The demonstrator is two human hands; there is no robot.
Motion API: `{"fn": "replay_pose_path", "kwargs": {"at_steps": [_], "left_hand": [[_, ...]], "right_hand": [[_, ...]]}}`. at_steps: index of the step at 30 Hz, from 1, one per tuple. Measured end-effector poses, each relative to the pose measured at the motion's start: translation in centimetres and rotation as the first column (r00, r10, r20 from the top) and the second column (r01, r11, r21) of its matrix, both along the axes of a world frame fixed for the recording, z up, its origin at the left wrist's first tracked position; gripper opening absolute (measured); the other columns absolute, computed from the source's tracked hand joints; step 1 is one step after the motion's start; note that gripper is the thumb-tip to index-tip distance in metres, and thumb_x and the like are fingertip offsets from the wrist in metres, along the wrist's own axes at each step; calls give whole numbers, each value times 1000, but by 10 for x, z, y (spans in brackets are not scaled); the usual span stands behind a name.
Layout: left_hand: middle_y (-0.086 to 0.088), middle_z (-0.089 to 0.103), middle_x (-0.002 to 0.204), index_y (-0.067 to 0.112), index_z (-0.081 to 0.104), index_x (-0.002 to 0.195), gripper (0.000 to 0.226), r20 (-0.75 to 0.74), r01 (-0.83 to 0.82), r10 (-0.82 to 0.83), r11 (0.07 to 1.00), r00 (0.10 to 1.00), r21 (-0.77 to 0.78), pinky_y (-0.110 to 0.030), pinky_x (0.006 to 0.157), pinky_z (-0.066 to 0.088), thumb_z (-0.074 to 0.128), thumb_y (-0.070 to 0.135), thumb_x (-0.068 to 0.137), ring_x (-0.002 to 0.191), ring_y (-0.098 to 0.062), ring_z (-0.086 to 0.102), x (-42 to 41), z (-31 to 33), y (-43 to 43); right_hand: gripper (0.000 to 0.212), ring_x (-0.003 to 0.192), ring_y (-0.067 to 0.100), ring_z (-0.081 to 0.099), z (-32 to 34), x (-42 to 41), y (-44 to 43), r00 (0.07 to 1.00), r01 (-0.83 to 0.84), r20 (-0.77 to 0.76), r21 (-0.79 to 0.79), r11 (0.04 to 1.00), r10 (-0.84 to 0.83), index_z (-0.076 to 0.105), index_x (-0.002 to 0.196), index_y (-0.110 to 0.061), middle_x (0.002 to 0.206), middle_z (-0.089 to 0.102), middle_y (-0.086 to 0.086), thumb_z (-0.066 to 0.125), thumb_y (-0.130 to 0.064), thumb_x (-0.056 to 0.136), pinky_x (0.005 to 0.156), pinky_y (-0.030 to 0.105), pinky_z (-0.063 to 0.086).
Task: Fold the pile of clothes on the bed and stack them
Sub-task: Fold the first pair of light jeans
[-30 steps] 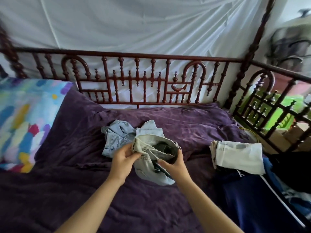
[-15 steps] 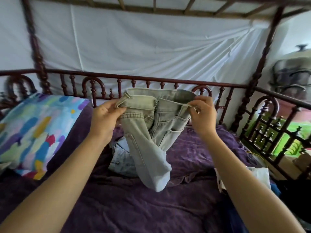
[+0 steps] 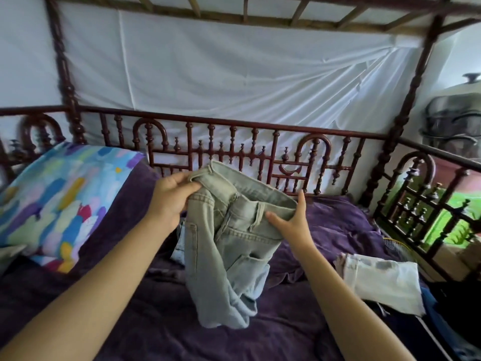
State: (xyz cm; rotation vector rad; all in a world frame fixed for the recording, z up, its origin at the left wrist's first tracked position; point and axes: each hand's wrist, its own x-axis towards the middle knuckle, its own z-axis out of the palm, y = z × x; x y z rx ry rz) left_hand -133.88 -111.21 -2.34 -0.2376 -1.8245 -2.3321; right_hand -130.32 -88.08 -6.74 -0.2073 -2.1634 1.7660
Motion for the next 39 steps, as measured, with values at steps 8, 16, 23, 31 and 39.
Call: {"fn": "replay_pose_path", "kwargs": {"at_steps": [8,16,23,31,39], "left_hand": [[7,65,52,8,61,77,26,202,-52,31,994,979,96,-15,50,50,49,-12,87,48,-4,61,4,-46,-3],[7,66,53,10,62,78,28,184,22,-40,995,982,96,-15,49,50,48,-13,86,49,-3,62,11,-45,-1],[8,68,56,13,65,77,28,165,-21,18,1000,986,14,-16,55,52,53,-11,84,53,-1,62,3,-52,-18],[4,69,79,20,66,88,27,98,-14,39,969,994,-247,-22,76,48,58,-7,85,75,-7,63,9,-70,-20],[-4,60,75,6,62,99,25,193,-283,295,955,936,-84,-33,75,44,52,-11,83,74,-22,56,-25,-87,-71]], "right_hand": [[23,89,29,54,-67,23,-92,861,506,-341,496,706,-378,61,86,-9,87,58,10,70,-27,77,65,39,51],[54,111,16,50,-54,4,-101,969,156,109,426,891,-222,46,125,-19,123,51,-1,67,-43,82,77,23,38],[37,90,11,64,-49,-10,-69,995,-61,89,173,983,46,65,116,-2,102,70,5,72,-11,80,91,26,51],[16,69,8,51,-57,-9,-84,995,104,-24,121,987,-102,65,98,-8,84,62,3,65,-18,86,65,16,42],[10,63,12,48,-49,-13,-36,922,386,-60,159,909,-381,60,86,-9,67,53,-6,57,-16,92,64,25,39]]}}
